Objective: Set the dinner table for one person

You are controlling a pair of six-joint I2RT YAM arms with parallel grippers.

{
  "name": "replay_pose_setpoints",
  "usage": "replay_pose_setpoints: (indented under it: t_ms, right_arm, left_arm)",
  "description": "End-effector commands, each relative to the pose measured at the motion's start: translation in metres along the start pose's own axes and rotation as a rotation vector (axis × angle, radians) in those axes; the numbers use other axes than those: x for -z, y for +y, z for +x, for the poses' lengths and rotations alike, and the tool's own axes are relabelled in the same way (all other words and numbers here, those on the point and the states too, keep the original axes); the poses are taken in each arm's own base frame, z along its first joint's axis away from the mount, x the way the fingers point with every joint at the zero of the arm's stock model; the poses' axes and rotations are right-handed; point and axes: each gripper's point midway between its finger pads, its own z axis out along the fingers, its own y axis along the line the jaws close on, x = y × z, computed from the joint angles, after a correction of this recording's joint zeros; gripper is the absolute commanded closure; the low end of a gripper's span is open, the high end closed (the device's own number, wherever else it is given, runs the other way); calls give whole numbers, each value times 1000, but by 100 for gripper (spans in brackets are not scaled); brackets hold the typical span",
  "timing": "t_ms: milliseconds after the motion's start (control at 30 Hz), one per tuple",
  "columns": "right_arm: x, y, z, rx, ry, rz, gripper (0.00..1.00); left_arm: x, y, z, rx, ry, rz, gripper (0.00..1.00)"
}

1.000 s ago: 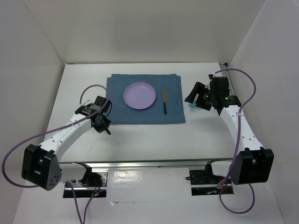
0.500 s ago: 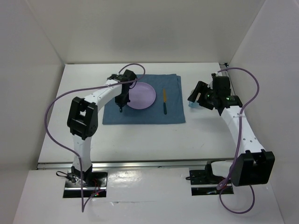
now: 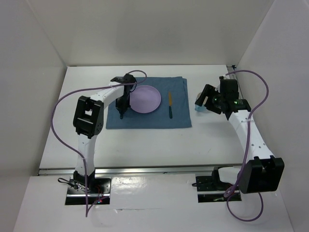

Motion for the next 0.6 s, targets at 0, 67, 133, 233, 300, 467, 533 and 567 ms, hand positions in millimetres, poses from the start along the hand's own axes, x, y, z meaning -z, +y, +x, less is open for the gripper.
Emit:
replay_pose_setpoints:
  t_ms: [0,67,133,233,300,467,533,567]
  right_arm:
    - [6,4,-11,25,-38,2,20]
    - [6,3,-9,24,-29,7,20]
    - [8,-1,-13,23,-43,36,20]
    - [10,-5,-21,23,-67,75,20]
    - [10,-12,-31,17,-92,115,20]
    - [-13,-32,-47,-5,-76,217,19]
    - [-27,-44,-55,-25,-68,251,19]
    - [-33,-45,-56,-26,-59,256,19]
  left_arm:
    - [-9,-3,-5,-23,14,12,100]
    - [-14,2,-6,-3,23,-4,100]
    - [-18,4,-9,7,22,-30,89]
    - [-18,6,-7,13,28,-43,48]
    - [-14,8,-9,34,24,-29,32]
    - [19,7,-26,68,-48,21,17]
    - [39,9,-35,79,-85,36,16]
    - [57,15,-40,88,-117,35,16]
